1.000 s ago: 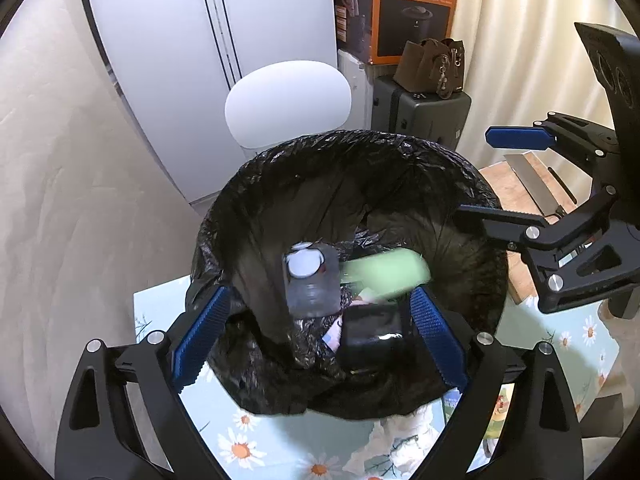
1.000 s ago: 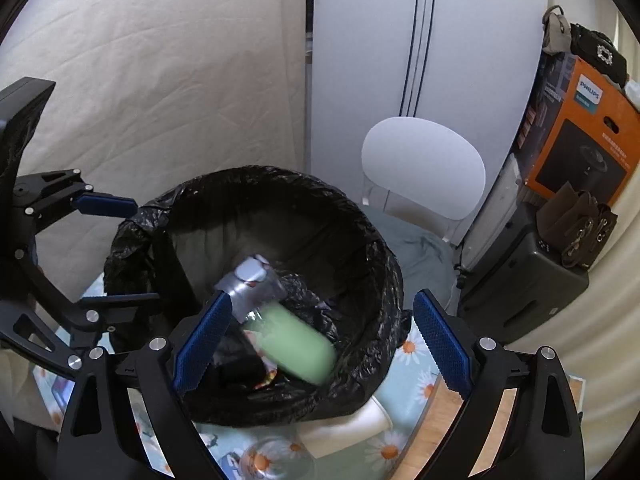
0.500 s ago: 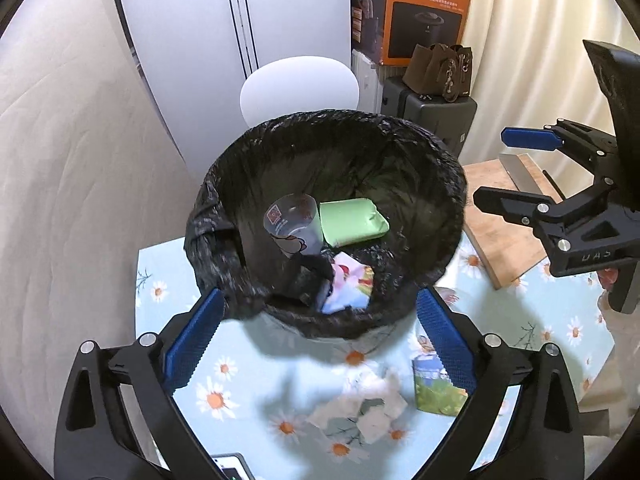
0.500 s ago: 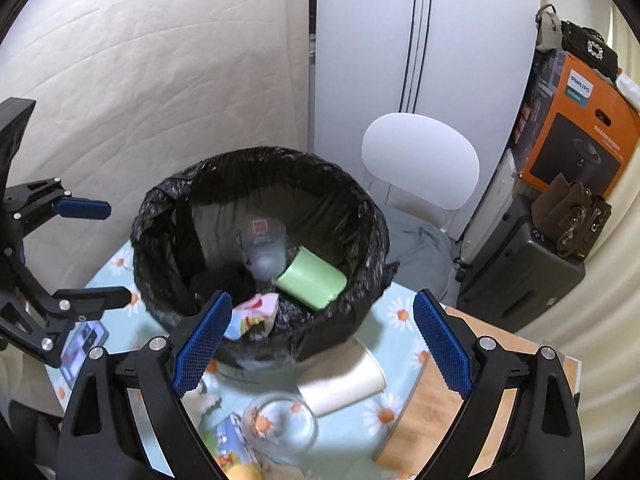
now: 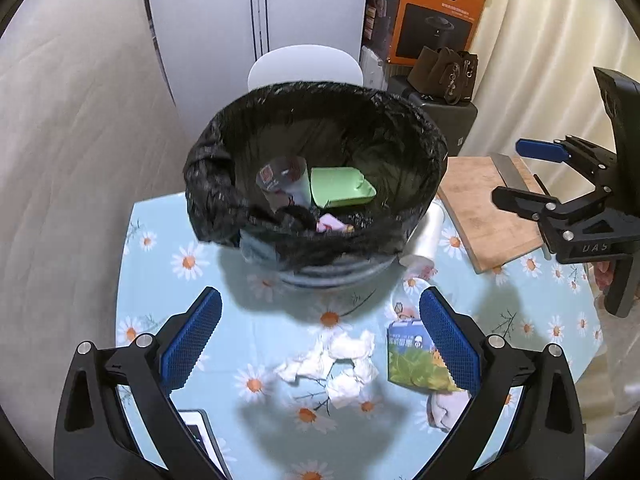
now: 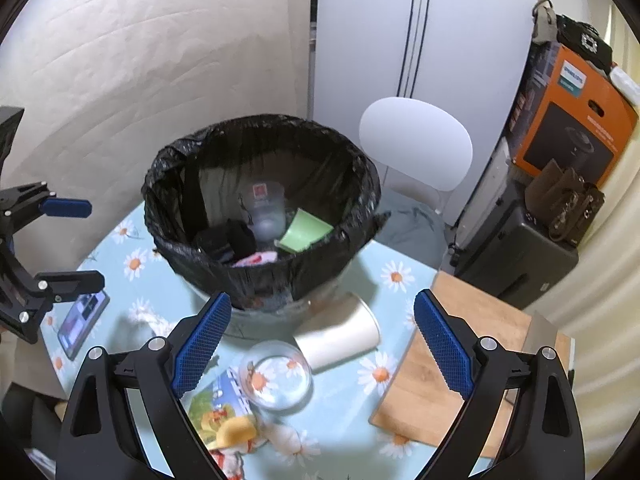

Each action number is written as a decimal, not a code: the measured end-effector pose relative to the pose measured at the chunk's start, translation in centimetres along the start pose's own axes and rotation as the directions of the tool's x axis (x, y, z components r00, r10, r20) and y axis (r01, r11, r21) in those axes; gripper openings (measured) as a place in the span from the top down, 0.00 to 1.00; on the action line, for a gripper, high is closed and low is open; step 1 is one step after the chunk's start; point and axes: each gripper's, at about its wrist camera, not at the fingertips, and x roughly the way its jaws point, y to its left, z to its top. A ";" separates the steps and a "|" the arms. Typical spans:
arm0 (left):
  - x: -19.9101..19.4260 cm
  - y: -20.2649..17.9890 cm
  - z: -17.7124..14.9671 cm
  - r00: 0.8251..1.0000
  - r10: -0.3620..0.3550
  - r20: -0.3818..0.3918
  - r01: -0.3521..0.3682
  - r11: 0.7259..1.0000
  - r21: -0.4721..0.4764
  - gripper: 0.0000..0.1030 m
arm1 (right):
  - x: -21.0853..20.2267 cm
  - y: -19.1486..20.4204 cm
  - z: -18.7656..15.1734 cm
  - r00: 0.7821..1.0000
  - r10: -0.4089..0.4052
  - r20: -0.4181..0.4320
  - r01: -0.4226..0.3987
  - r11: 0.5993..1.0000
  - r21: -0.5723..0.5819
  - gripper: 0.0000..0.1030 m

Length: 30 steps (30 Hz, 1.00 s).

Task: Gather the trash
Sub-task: 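Lower both tools back toward the crumpled tissues and clear cup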

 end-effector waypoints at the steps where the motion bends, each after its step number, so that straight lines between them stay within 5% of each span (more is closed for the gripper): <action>1: 0.1 0.2 -0.3 1.000 -0.001 -0.004 0.001 1.000 -0.009 0.06 | 0.0 -0.1 -0.3 1.000 0.003 -0.009 -0.003 1.000 0.005 0.14; 15: 2.6 2.8 -5.7 0.999 0.008 -0.050 -0.014 0.993 -0.121 0.06 | 2.5 -0.3 -4.3 0.992 0.040 -0.118 -0.033 0.998 0.057 0.14; 30: 7.1 2.0 -9.6 0.994 -0.024 -0.105 0.013 0.994 -0.105 0.06 | 7.2 0.8 -8.5 0.970 0.111 -0.216 -0.076 0.983 0.165 0.14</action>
